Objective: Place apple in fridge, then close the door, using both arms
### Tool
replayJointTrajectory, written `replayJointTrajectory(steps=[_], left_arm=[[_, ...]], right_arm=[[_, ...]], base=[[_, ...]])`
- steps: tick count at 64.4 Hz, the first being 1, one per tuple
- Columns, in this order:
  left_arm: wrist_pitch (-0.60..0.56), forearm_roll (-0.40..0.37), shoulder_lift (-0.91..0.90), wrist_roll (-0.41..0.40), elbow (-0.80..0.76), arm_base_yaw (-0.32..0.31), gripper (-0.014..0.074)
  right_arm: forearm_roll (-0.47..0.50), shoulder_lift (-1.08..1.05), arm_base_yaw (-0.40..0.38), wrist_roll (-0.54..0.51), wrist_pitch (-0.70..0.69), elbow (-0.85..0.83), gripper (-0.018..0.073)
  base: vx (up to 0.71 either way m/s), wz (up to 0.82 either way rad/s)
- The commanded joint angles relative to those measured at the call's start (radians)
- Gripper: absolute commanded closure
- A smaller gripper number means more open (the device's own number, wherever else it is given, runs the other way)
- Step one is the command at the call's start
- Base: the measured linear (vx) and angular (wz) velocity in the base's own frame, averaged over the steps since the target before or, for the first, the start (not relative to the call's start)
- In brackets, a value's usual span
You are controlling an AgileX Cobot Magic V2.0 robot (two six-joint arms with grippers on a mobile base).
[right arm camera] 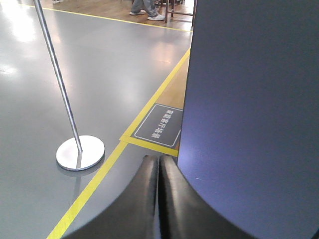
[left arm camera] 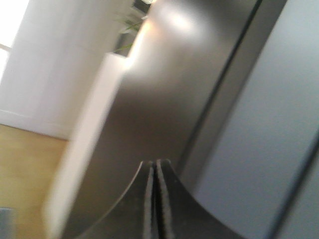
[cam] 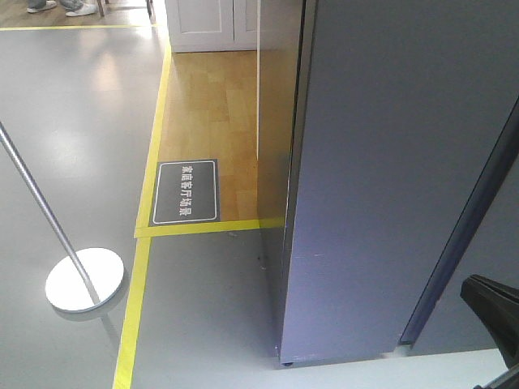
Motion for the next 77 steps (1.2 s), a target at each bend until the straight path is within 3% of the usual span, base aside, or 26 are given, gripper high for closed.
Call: replayJointTrajectory(steps=[1, 10, 18, 26, 37, 50, 66, 71, 77], left_arm=[[-0.002, -0.124, -0.012, 0.167, 0.023, -0.005, 0.0603], [0.124, -0.296, -0.074, 0.197, 0.094, -0.039, 0.0603], [0.271, -0.358, -0.142, 0.238, 0.139, -0.042, 0.0603], [0.441, -0.357, -0.207, 0.248, 0.137, -0.042, 0.0603], [0.571, -0.357, -0.317, 0.387, 0.138, -0.042, 0.0603], [0.63, -0.355, -0.477, 0.563, 0.138, -0.042, 0.0603], [0.724, -0.358, -0.575, 0.924, 0.138, -0.041, 0.0603], [0.727, -0.358, -0.582, 0.972, 0.138, -0.038, 0.0603], [0.719, -0.358, -0.584, 0.967, 0.136, -0.02, 0.0603]], right_arm=[[0.028, 0.003, -0.003, -0.012, -0.035, -0.026, 0.0562], [0.028, 0.003, -0.003, -0.012, -0.032, -0.026, 0.0562], [0.028, 0.003, -0.003, -0.012, -0.031, -0.026, 0.0562], [0.028, 0.003, -0.003, -0.012, -0.03, -0.026, 0.0562], [0.028, 0.003, -0.003, -0.011, -0.03, -0.026, 0.0562], [0.028, 0.003, -0.003, -0.011, -0.03, -0.026, 0.0562], [0.028, 0.003, -0.003, -0.011, -0.03, -0.026, 0.0562], [0.028, 0.003, -0.003, -0.011, -0.03, -0.026, 0.0562], [0.028, 0.003, -0.003, -0.011, -0.03, -0.026, 0.0562]], base=[[0.0, 0.0], [0.0, 0.0], [0.0, 0.0], [0.0, 0.0], [0.0, 0.0], [0.0, 0.0], [0.0, 0.0], [0.0, 0.0], [0.0, 0.0]])
